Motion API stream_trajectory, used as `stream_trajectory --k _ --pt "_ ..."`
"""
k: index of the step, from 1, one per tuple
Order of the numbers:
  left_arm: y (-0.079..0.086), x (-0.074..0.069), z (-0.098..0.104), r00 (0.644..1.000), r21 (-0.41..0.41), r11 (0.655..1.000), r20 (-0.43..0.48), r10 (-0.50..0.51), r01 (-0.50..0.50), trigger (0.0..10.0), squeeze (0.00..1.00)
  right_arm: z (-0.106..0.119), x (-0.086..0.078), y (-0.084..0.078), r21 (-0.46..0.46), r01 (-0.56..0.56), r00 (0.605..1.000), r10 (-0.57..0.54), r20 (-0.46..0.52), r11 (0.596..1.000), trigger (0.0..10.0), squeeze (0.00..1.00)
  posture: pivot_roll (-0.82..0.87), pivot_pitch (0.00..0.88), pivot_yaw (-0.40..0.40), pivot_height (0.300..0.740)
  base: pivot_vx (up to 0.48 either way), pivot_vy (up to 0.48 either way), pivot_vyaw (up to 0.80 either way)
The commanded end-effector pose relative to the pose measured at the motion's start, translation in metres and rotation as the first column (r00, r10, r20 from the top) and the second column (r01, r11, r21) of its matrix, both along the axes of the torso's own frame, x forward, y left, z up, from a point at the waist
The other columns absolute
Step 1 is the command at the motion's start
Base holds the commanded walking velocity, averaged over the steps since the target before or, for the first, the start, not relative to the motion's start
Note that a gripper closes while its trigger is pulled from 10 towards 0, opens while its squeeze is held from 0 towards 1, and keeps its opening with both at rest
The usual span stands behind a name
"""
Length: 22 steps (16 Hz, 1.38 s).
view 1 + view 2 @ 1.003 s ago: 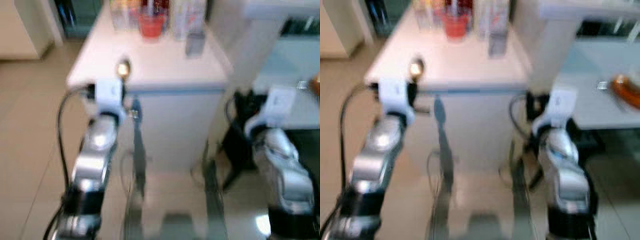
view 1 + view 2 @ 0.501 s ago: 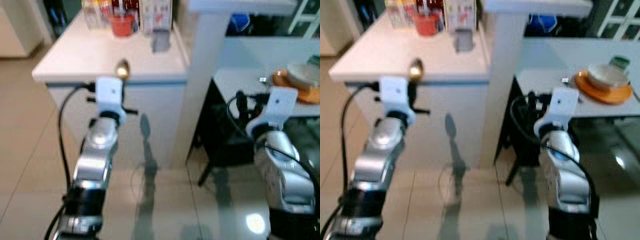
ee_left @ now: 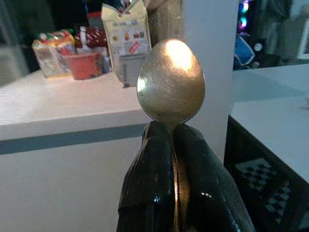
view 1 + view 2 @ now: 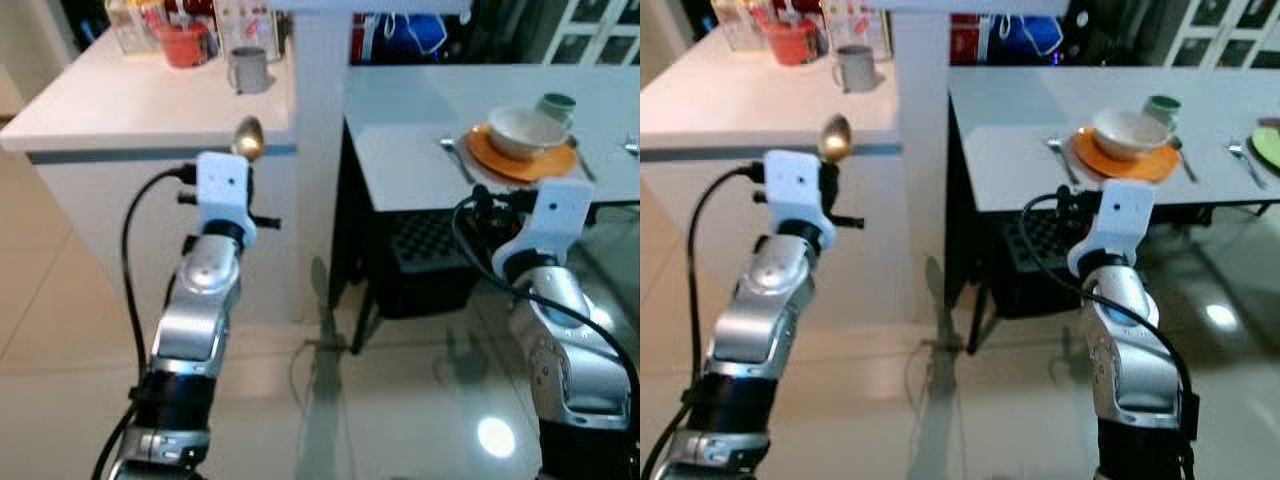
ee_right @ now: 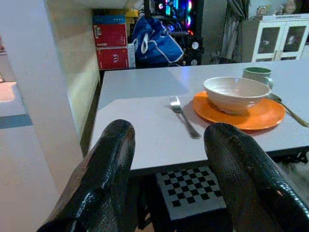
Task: Setting the table
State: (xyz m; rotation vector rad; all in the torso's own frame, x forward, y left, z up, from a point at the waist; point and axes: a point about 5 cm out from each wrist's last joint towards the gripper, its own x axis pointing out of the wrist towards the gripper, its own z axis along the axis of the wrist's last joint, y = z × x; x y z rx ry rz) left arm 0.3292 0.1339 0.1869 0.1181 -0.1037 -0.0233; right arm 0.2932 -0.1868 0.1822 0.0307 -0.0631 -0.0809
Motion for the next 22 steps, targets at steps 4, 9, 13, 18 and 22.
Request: stream_trajectory --k 4,9,13,18,22 --pt "-0.01 0.001 0.004 1.0 0.005 1.0 0.017 -0.024 0.024 10.0 0.0 0.004 -0.001 -0.006 -0.025 0.027 0.999 -0.027 0.017 0.999 10.0 0.0 -0.09 0.0 0.033 0.74 0.0 -0.48 0.0" --pt "-0.012 0.001 0.006 0.999 0.031 0.999 0.029 -0.034 0.033 10.0 0.0 0.004 -0.001 -0.008 -0.027 0.036 0.999 -0.036 0.02 0.999 10.0 0.0 -0.08 0.0 0.031 0.74 0.0 -0.378 0.0" --pt "-0.023 -0.001 0.015 0.987 0.024 0.99 0.079 -0.14 0.139 10.0 0.0 0.001 -0.003 -0.012 0.014 0.07 0.998 -0.07 0.005 0.997 10.0 0.0 -0.09 0.0 0.033 0.74 0.0 0.0 -0.2" --pt "-0.025 -0.003 0.019 0.978 0.027 0.984 0.11 -0.177 0.175 10.0 0.0 0.0 -0.006 -0.019 0.022 0.11 0.994 -0.11 0.001 0.994 10.0 0.0 -0.09 0.0 0.034 0.74 0.314 0.0 -0.8" --pt "-0.026 -0.002 0.018 0.976 0.032 0.982 0.116 -0.187 0.184 10.0 0.0 0.001 -0.006 -0.022 0.021 0.123 0.992 -0.123 0.004 0.992 10.0 0.0 -0.09 0.0 0.038 0.74 0.457 0.0 -0.8"
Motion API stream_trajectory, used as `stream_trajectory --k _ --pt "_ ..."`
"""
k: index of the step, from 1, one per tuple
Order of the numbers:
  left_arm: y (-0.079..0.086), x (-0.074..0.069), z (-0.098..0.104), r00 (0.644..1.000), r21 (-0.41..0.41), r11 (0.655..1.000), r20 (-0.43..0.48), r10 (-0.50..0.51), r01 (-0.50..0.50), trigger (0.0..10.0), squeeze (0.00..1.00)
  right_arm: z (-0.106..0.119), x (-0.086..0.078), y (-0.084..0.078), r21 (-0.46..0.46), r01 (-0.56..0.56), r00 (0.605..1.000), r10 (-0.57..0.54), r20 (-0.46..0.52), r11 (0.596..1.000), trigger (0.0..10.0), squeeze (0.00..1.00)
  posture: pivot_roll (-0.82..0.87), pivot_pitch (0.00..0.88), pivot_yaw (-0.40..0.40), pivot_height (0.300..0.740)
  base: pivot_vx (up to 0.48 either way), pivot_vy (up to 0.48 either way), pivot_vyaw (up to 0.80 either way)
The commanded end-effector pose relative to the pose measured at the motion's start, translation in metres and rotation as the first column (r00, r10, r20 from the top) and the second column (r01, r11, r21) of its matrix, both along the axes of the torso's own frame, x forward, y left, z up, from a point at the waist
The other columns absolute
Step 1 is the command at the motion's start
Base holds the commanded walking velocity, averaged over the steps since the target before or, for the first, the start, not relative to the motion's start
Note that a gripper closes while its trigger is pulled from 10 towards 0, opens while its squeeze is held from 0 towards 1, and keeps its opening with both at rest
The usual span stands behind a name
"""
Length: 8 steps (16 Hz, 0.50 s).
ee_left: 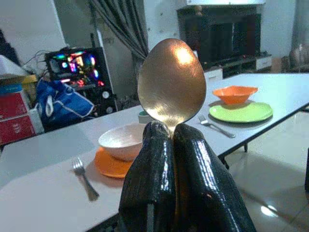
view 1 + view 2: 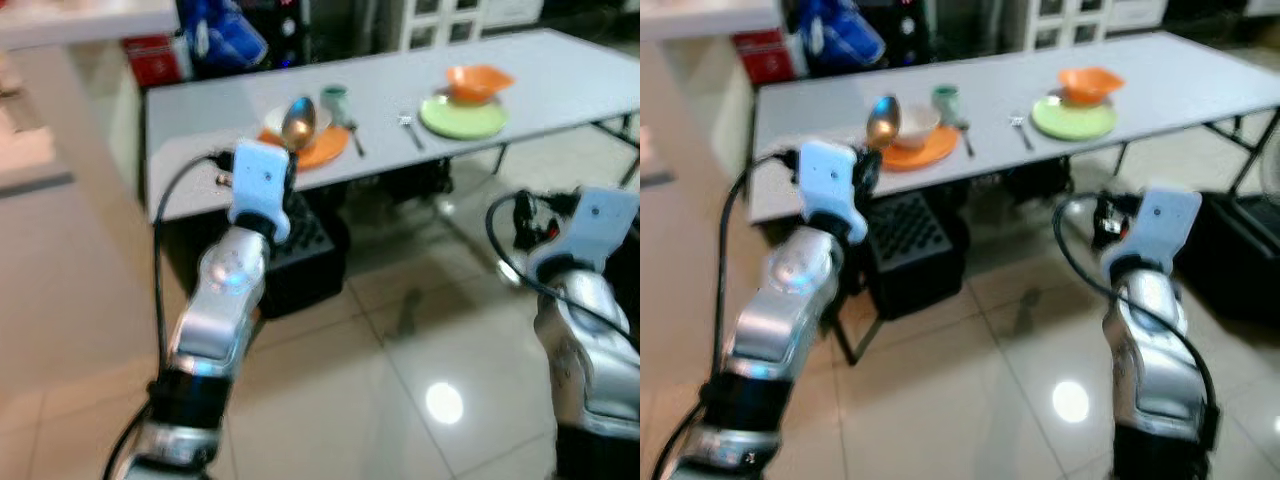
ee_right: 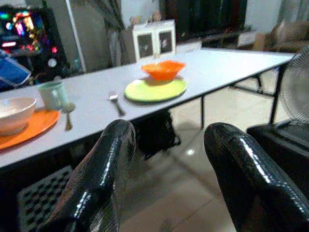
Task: Setting the table
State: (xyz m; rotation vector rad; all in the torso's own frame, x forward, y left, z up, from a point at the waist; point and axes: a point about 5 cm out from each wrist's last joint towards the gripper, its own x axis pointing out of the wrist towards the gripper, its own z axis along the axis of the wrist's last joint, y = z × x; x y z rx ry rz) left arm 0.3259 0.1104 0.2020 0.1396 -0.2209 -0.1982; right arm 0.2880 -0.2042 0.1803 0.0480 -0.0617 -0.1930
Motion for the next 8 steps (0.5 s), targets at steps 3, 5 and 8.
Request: stream_trajectory --k 3,5,8 --pt "-0.0026 0.0011 0.0027 1.0 -0.011 1.0 0.009 -0.013 0.013 10.0 0.0 0.0034 -0.0019 -0.0071 -0.002 0.022 1.0 -0.022 0.007 1.0 10.0 0.0 -0.09 0.0 0.038 0.74 0.466 0.0 -0.8" --pt "-0.003 0.0015 0.0021 1.0 -0.011 1.0 0.007 -0.018 0.018 10.0 0.0 0.0035 -0.0019 -0.0073 -0.002 0.024 1.0 -0.024 0.007 1.0 10.0 0.0 -0.09 0.0 0.04 0.74 0.465 0.0 -0.8" --pt "-0.0039 0.0019 0.002 1.0 -0.011 1.0 0.007 -0.026 0.026 10.0 0.0 0.0034 -0.0024 -0.009 0.0 0.033 0.999 -0.033 0.007 0.999 10.0 0.0 -0.1 0.0 0.044 0.74 0.465 0.0 -0.8"
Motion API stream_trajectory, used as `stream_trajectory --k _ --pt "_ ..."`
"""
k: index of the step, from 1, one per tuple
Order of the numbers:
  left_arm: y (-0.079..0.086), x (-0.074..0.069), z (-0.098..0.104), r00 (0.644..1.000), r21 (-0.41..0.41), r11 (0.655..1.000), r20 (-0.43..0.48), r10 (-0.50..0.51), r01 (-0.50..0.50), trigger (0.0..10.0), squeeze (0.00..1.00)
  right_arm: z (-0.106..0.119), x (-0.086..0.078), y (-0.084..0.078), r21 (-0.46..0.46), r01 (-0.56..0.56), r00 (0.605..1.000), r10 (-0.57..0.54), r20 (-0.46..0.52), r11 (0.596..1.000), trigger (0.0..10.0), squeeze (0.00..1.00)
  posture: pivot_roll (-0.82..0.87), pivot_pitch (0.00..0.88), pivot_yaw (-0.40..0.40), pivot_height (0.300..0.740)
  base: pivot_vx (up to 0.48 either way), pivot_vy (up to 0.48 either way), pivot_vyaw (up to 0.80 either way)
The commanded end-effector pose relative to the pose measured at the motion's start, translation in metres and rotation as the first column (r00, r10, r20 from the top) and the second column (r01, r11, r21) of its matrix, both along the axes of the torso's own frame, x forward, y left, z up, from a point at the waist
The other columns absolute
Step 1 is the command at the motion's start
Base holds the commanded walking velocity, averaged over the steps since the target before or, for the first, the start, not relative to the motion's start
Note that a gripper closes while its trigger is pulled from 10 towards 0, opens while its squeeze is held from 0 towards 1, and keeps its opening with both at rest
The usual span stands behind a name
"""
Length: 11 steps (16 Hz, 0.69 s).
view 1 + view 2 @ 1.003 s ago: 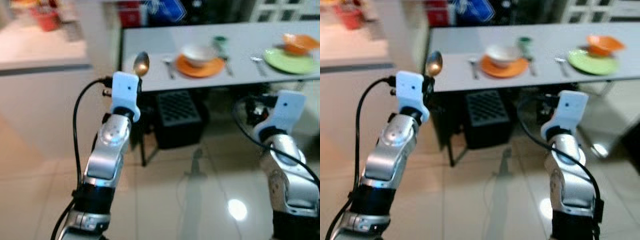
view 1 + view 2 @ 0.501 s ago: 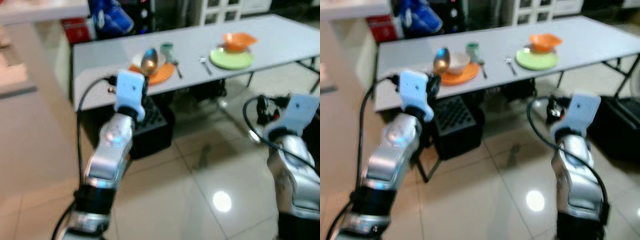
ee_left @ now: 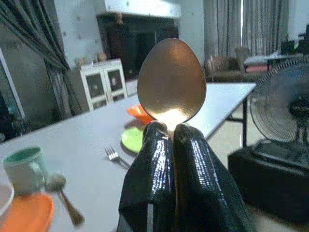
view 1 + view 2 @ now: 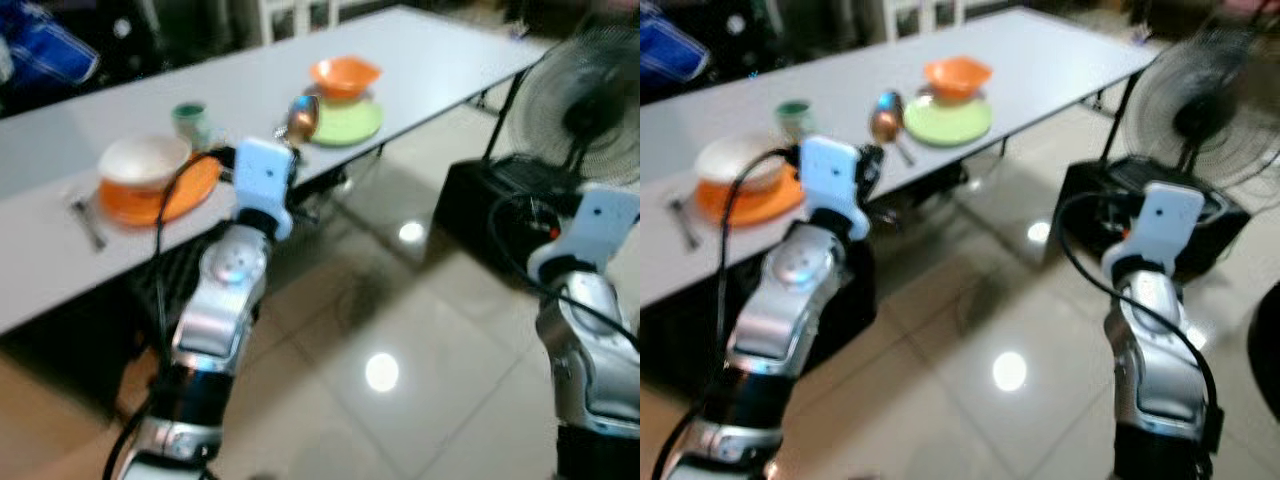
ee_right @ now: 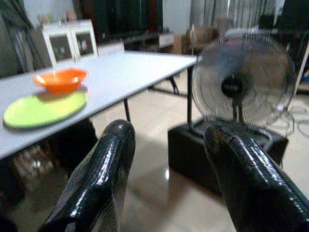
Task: Setting the table
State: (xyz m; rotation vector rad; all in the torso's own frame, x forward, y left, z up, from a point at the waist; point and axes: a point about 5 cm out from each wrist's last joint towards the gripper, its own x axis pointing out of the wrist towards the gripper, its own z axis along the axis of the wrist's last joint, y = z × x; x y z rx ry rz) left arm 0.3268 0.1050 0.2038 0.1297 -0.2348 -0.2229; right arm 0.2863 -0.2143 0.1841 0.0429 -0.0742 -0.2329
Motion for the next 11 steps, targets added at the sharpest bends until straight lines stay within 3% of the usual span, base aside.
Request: stream_trajectory --k 1,11 --pt "0.0007 0.0011 -0.0001 1.0 -0.001 1.0 -0.005 -0.004 0.004 10.0 0.0 -0.0004 -0.0008 0.0005 0.006 -0.004 1.0 0.004 -0.004 1.0 10.0 0.0 -0.1 0.0 0.048 0.74 0.465 0.0 -0.8" --pt "-0.0085 0.0006 -0.002 0.998 0.009 0.998 -0.011 -0.057 0.057 10.0 0.0 -0.0012 -0.0021 0.0003 0.011 0.006 1.0 -0.006 -0.006 1.0 10.0 0.0 -0.11 0.0 0.059 0.74 0.462 0.0 -0.8"
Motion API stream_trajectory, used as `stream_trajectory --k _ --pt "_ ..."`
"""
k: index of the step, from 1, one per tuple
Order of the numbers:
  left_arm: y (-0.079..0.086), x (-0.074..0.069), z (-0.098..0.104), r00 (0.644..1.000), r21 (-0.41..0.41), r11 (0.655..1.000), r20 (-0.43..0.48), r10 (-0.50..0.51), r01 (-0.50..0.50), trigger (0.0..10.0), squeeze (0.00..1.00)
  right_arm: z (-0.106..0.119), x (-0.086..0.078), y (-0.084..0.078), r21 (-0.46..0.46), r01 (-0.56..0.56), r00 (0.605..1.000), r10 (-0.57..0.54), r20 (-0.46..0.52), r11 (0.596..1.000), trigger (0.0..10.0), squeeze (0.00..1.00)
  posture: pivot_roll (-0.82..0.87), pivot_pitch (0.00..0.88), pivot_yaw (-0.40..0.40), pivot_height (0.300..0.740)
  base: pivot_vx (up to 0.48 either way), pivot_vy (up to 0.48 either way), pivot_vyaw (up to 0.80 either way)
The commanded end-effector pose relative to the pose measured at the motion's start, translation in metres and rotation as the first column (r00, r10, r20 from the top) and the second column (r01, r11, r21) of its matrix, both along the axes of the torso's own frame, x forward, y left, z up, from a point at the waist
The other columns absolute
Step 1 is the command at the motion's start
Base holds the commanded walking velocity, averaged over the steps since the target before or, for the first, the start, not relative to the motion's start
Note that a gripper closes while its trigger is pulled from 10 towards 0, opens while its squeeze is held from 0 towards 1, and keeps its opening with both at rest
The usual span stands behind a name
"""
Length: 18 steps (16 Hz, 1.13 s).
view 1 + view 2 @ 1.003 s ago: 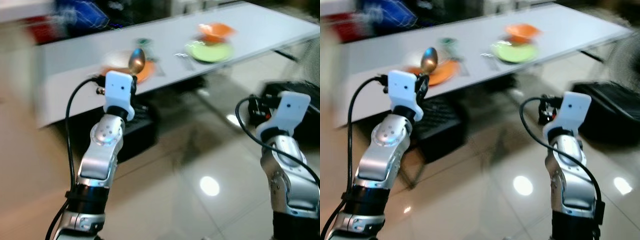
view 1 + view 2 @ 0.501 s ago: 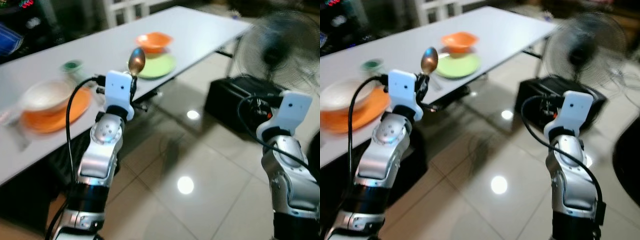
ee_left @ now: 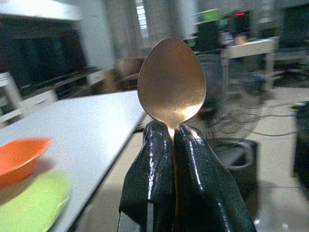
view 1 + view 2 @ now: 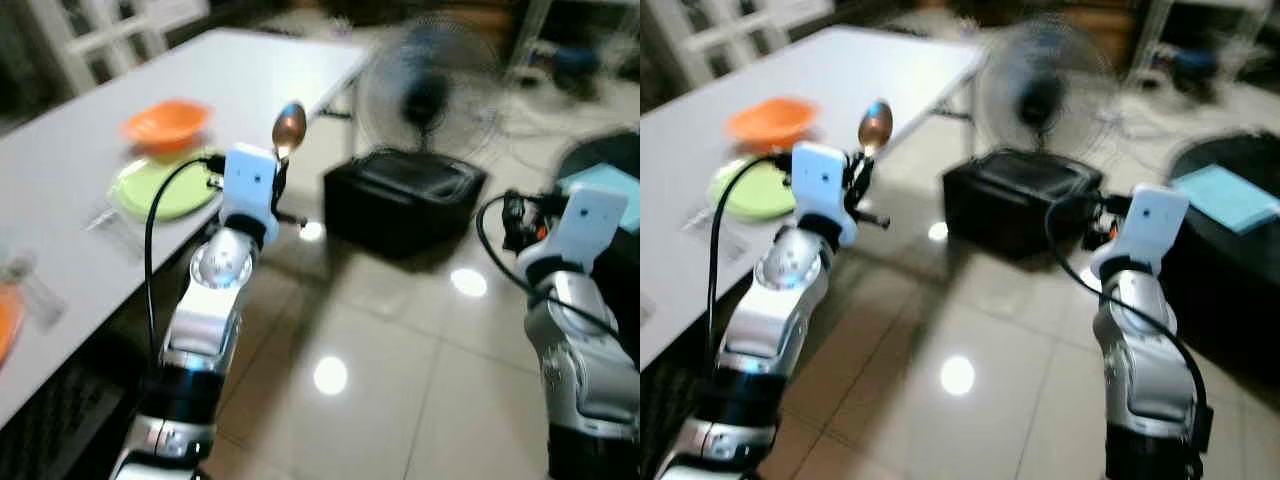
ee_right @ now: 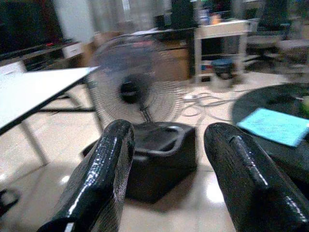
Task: Setting the table
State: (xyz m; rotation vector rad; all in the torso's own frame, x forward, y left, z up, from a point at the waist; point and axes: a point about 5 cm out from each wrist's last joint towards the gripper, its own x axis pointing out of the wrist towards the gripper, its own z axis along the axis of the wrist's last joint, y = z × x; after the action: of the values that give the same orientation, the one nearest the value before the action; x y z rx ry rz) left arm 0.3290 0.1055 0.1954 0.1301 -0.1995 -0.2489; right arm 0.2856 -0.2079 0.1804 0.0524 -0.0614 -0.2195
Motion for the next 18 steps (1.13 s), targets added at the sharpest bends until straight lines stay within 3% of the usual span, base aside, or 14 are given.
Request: stream_trajectory --k 1,9,14,16,18 --pt "-0.01 -0.002 0.006 0.999 0.002 0.999 0.025 -0.036 0.036 10.0 0.0 0.002 -0.001 -0.006 0.001 0.02 1.0 -0.02 0.005 1.0 10.0 0.0 -0.11 0.0 0.059 0.74 0.461 0.0 -0.8" --pt "-0.012 -0.003 0.0 0.998 0.014 0.998 -0.001 -0.062 0.062 10.0 0.0 0.001 -0.003 -0.004 -0.001 0.017 1.0 -0.017 -0.001 1.0 10.0 0.0 -0.11 0.0 0.065 0.74 0.462 0.0 -0.8" --pt "-0.003 -0.007 -0.013 0.997 0.047 0.997 -0.044 -0.062 0.064 10.0 0.0 -0.005 -0.005 0.002 -0.032 -0.024 0.999 0.023 -0.03 0.999 10.0 0.0 -0.1 0.0 0.071 0.74 0.461 0.0 0.0" --pt "0.015 -0.016 -0.036 0.993 0.082 0.996 -0.115 -0.021 0.03 10.0 0.0 -0.024 -0.012 0.019 -0.095 -0.212 0.97 0.198 -0.143 0.973 10.0 0.0 -0.1 0.0 0.074 0.74 0.461 0.0 0.69" --pt "0.039 -0.028 -0.059 0.98 0.081 0.996 -0.191 0.062 -0.047 10.0 0.0 -0.044 -0.024 0.03 -0.091 -0.299 0.94 0.277 -0.198 0.95 10.0 0.0 -0.1 0.0 0.072 0.74 0.461 0.0 0.8"
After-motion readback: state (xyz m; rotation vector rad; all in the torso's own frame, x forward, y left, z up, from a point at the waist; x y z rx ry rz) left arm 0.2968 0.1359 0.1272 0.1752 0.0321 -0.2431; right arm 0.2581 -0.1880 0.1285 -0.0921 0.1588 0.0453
